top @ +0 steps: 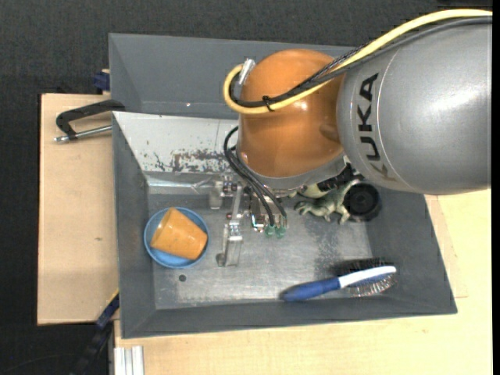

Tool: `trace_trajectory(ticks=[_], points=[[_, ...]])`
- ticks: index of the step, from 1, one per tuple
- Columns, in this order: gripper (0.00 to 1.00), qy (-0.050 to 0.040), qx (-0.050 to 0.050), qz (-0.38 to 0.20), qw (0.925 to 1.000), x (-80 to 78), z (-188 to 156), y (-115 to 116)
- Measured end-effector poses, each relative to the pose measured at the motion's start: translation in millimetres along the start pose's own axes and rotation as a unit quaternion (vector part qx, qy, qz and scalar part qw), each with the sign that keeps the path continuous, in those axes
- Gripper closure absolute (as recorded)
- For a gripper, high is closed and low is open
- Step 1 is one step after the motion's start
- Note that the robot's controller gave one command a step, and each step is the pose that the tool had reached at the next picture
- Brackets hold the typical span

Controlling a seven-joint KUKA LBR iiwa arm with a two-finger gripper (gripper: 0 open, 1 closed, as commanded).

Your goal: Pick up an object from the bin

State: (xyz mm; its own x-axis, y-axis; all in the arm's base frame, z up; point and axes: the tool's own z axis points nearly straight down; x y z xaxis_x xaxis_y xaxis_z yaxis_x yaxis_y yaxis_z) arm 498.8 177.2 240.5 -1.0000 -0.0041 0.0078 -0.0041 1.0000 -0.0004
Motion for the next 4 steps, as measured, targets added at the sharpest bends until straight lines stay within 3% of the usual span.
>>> trace_trajectory(ticks=[1,2,3,4], points=[[0.0,-0.0005,0.0,0.028,0.9996,-28.0,80,20],[0.0,-0.0075,-0.002,-0.039,0.9992,-23.7,153,42],[1.0,-0.0051,-0.002,-0.039,0.9992,-23.2,154,42],[1.0,-0.0113,-0.003,-0.049,0.9987,-35.9,18,36]])
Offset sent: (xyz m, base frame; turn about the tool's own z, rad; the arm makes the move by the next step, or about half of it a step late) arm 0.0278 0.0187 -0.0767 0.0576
